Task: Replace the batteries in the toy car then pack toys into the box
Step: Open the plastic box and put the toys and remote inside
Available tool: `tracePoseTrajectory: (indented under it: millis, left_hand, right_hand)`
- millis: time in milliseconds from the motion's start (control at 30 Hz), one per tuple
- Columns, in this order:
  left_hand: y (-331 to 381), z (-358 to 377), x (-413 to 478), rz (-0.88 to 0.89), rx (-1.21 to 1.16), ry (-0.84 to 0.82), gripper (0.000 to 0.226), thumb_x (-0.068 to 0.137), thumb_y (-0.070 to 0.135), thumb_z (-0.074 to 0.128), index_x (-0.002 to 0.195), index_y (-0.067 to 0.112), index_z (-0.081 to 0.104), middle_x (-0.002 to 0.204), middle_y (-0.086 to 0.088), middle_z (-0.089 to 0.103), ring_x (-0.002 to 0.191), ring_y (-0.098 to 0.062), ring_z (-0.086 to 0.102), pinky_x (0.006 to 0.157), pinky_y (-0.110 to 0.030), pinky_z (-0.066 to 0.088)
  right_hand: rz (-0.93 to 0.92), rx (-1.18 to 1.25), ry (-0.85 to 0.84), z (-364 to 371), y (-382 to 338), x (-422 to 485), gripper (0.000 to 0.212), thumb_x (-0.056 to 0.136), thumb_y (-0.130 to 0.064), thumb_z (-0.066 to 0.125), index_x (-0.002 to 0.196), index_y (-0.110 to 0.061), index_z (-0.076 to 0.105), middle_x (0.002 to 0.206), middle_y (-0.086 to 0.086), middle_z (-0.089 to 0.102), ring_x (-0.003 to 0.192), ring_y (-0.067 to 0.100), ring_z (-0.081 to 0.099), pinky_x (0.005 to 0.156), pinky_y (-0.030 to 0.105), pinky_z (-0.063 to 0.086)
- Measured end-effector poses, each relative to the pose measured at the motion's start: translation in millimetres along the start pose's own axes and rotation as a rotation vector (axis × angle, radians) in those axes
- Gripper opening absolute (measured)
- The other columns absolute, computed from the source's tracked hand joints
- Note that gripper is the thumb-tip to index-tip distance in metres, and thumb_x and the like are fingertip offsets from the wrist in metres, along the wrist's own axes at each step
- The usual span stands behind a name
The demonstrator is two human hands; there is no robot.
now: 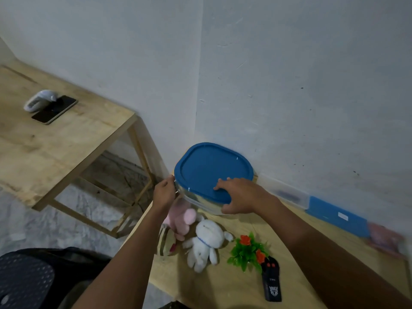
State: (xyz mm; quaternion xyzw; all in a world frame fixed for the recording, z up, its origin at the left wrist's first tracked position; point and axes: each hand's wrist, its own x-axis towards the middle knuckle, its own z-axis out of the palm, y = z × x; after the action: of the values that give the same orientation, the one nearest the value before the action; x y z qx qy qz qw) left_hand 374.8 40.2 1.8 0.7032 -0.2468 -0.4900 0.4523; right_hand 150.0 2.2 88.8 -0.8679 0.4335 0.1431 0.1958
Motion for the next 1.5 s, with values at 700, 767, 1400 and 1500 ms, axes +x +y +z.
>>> tracePoseTrajectory:
  millis: [700, 767, 1400, 1500]
  left_hand:
    - [10.0, 30.5, -6.5, 0.215, 0.36, 0.187, 0.03, 0.097, 0.02, 0.052, 0.089, 0.003, 0.075, 0.091, -0.03, 0.069, 0.089, -0.041, 0.067, 0.081, -0.038, 0.051]
    - [7.8, 31.2, -6.1, 0.228, 0.357, 0.211, 0.037, 0.097, 0.017, 0.051, 0.063, 0.008, 0.064, 0.074, -0.025, 0.064, 0.076, -0.041, 0.066, 0.075, -0.04, 0.054]
    - [7.8, 25.7, -2.0, 0.13, 0.318, 0.235, 0.035, 0.097, 0.016, 0.05, 0.104, -0.013, 0.068, 0.097, -0.025, 0.07, 0.089, -0.036, 0.066, 0.072, -0.032, 0.046]
    - [8.2, 26.0, -4.6, 0.106, 0.326, 0.237, 0.038, 0.099, 0.019, 0.05, 0.119, -0.009, 0.064, 0.106, -0.026, 0.07, 0.086, -0.035, 0.066, 0.071, -0.032, 0.049]
  right_hand:
    - [0.112, 0.119, 0.922, 56.4, 64.7, -122.2, 0.049, 0.078, 0.008, 0.07, 0.122, -0.013, 0.066, 0.122, -0.001, 0.068, 0.114, 0.007, 0.057, 0.108, 0.033, 0.04]
    - [0.183, 0.097, 0.898, 80.3, 71.6, -132.4, 0.048, 0.077, 0.005, 0.066, 0.121, -0.015, 0.066, 0.123, -0.002, 0.068, 0.116, 0.01, 0.058, 0.109, 0.032, 0.036]
    - [0.932, 0.088, 0.177, 164.0, 80.5, -136.6, 0.087, 0.092, -0.016, 0.059, 0.156, -0.023, 0.001, 0.163, 0.012, 0.003, 0.147, 0.03, 0.012, 0.114, 0.039, 0.03]
    - [0.875, 0.185, 0.103, 164.8, 83.9, -133.1, 0.09, 0.091, -0.016, 0.062, 0.156, -0.023, 0.0, 0.163, 0.014, -0.003, 0.149, 0.031, 0.006, 0.119, 0.039, 0.02]
